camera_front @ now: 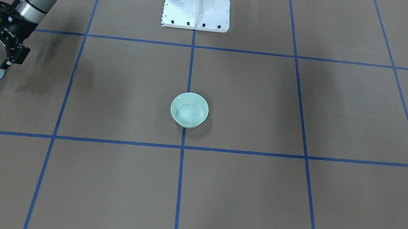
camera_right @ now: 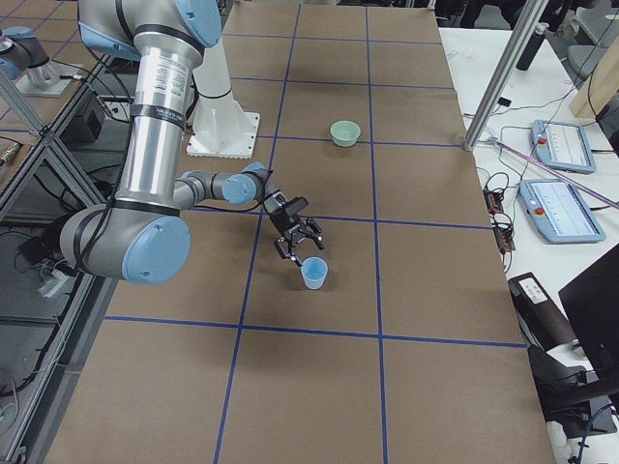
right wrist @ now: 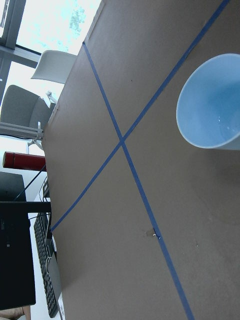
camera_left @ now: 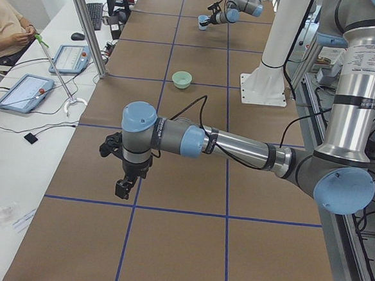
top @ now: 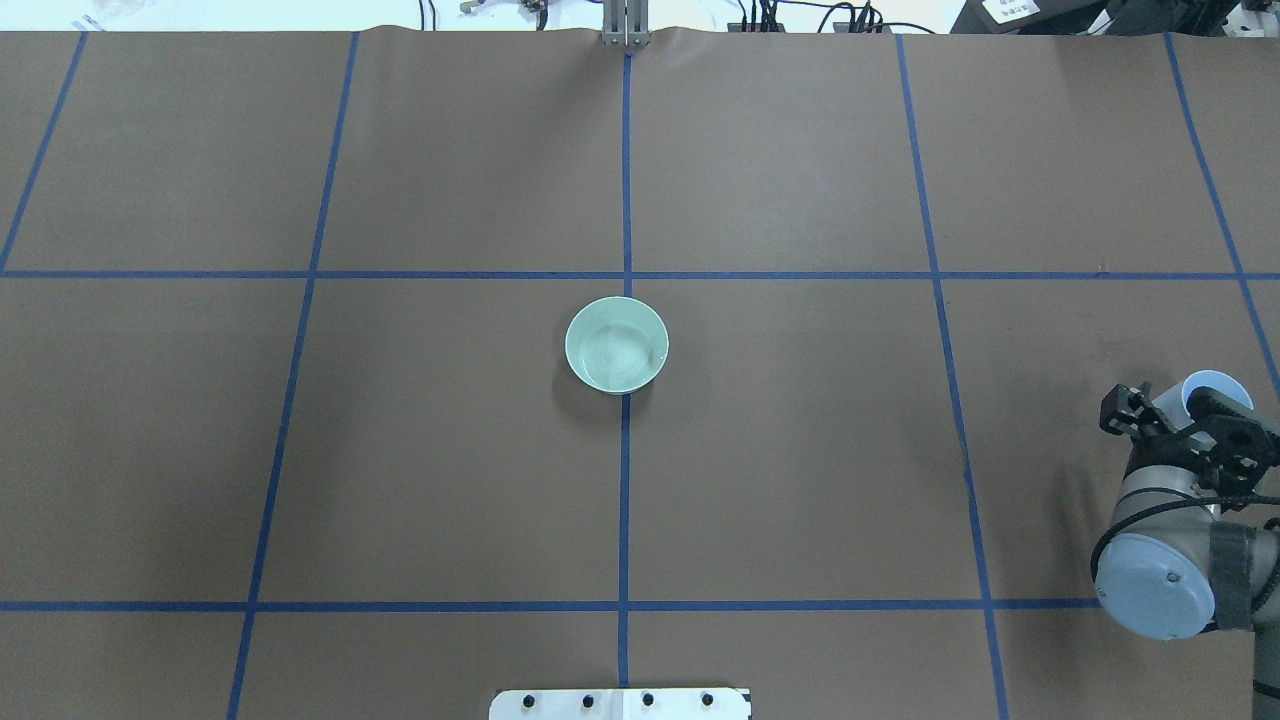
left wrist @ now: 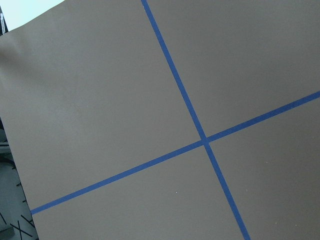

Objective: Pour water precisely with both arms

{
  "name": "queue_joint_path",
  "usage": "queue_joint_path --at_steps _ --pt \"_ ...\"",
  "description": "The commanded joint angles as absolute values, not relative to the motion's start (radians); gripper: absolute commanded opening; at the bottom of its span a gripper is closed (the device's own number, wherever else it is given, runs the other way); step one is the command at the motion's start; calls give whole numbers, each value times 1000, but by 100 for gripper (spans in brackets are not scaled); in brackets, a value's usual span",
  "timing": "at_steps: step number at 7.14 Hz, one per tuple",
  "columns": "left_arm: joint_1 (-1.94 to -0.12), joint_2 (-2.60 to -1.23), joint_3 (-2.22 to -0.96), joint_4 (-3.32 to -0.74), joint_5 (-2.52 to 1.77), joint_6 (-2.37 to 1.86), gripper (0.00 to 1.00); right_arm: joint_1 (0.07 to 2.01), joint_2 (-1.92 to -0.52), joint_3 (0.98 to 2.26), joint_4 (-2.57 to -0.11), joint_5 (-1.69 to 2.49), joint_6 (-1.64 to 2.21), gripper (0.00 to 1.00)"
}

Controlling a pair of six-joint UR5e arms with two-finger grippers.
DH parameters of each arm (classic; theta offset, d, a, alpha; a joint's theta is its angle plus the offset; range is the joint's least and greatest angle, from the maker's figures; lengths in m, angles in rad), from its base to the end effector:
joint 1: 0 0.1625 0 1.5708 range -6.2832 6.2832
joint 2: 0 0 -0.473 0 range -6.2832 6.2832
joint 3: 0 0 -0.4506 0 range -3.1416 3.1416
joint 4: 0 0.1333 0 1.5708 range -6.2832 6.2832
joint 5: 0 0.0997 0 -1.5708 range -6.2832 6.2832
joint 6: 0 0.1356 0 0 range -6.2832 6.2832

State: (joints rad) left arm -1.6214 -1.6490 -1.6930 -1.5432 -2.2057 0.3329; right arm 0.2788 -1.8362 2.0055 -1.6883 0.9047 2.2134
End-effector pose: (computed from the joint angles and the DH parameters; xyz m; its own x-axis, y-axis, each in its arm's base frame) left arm -0.0829 -0.5921 0.6348 0.7811 0.3793 -0.4960 -0.2174 0.9099 0.3534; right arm -0.3490 -0.3257 0.6443 0.6205 0.6677 0.4113 -0.7732 0.4334 0.4630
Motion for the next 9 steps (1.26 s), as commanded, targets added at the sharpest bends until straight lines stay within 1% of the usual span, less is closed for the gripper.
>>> queue_joint_path --at_steps 1,4,8,9 --pt "-1621 -1649 -1694 -1543 -2206 333 100 267 -1835 1953 -1695 896 2256 100" --pt "-1621 -1649 -1694 -1543 -2206 333 100 267 -1829 1895 -1695 884 2273 100" --pt "-1623 -1651 -1694 -1543 -2206 333 100 304 -1824 1858 -1695 882 2270 100" --pt "-1623 -1651 -1694 -1543 -2206 331 100 328 -1789 1820 -1695 874 2261 97"
